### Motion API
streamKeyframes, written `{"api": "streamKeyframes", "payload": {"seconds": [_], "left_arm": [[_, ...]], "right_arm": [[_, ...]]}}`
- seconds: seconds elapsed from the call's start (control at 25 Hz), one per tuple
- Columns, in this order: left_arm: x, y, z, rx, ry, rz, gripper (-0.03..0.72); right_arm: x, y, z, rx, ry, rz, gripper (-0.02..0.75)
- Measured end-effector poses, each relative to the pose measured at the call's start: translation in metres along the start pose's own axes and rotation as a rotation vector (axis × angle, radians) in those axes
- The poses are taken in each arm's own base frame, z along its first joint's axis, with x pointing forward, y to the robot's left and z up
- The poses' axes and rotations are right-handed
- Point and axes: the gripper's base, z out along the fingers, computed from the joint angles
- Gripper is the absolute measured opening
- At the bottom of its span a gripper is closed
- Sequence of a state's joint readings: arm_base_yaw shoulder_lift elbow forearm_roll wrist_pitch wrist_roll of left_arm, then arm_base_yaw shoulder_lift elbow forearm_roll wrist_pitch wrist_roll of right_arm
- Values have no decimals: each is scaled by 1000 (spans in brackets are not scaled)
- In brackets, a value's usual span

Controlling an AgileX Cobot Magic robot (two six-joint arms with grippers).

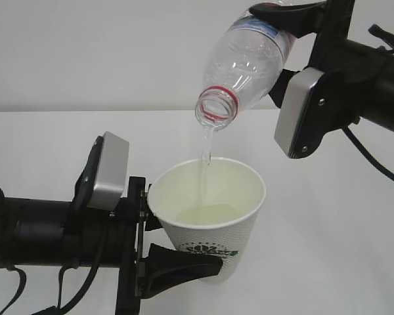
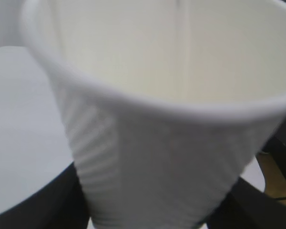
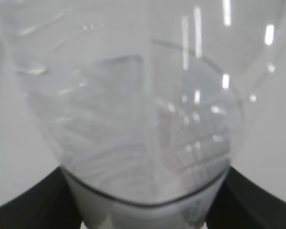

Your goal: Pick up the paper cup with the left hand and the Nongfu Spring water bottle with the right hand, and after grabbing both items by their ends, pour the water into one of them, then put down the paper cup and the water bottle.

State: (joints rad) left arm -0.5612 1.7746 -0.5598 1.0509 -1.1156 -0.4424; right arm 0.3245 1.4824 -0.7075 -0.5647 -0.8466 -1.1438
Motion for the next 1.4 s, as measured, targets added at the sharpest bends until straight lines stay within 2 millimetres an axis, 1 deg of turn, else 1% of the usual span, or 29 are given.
{"api": "streamKeyframes", "payload": {"seconds": [1.4], "left_arm": [[0,0,0,-5,4,0,464]], "right_arm": [[-1,-2,0,23,-8,-16,494]]}}
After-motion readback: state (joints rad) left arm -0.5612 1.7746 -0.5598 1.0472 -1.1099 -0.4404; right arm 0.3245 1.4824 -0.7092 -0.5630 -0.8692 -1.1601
